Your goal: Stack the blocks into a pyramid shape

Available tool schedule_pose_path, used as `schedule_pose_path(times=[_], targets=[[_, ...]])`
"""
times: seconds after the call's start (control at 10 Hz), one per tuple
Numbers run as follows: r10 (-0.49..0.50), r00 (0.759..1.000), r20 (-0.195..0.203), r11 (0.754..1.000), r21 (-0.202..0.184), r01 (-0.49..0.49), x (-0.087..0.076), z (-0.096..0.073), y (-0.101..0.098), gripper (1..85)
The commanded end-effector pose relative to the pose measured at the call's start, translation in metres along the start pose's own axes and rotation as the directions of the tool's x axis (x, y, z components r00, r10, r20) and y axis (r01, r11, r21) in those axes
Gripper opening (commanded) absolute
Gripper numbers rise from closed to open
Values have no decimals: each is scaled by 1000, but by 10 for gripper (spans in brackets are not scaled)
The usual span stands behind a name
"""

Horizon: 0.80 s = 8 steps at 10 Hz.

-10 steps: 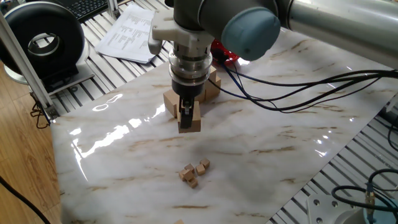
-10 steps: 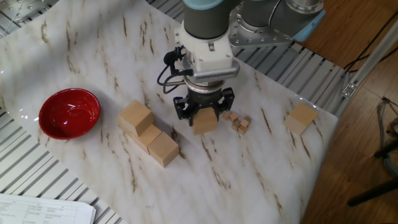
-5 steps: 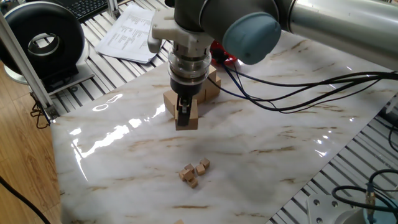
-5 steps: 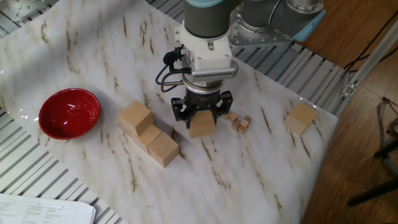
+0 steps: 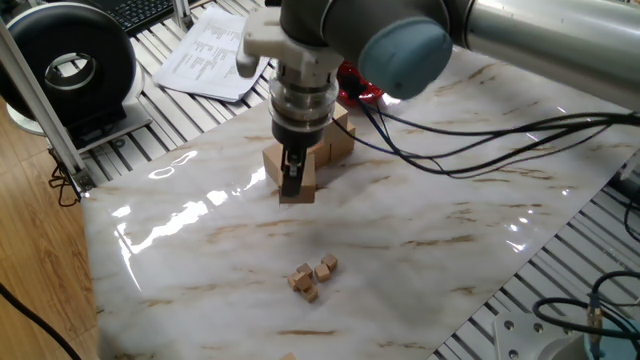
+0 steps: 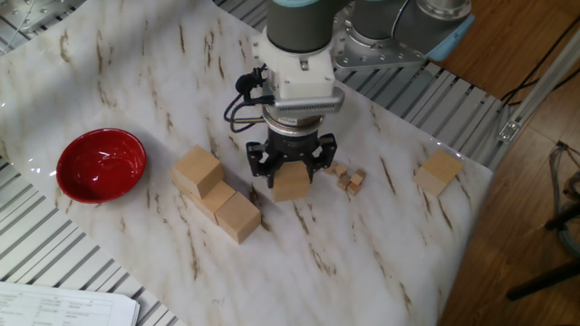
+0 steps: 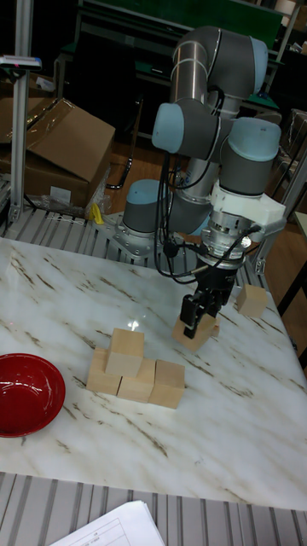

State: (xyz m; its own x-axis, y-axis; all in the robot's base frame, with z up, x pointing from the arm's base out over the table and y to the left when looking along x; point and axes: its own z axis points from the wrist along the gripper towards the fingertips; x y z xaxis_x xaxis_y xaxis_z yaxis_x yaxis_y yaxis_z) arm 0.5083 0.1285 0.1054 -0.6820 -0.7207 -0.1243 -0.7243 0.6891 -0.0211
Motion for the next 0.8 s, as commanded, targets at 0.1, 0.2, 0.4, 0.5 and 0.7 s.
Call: schedule_pose_path(times=[0.1,0.2,0.4,0.5,0.7], targets=[[-32,999,-17,999,-31,32,-5,-27,-29,10],[-50,998,-24,998,-45,49,-7,-33,-40,10],[-85,996,-36,995,-59,83,-12,-43,-58,10],[-112,993,-37,992,-63,110,-15,-46,-67,10],[-153,988,-30,986,-72,150,-20,-46,-71,10]])
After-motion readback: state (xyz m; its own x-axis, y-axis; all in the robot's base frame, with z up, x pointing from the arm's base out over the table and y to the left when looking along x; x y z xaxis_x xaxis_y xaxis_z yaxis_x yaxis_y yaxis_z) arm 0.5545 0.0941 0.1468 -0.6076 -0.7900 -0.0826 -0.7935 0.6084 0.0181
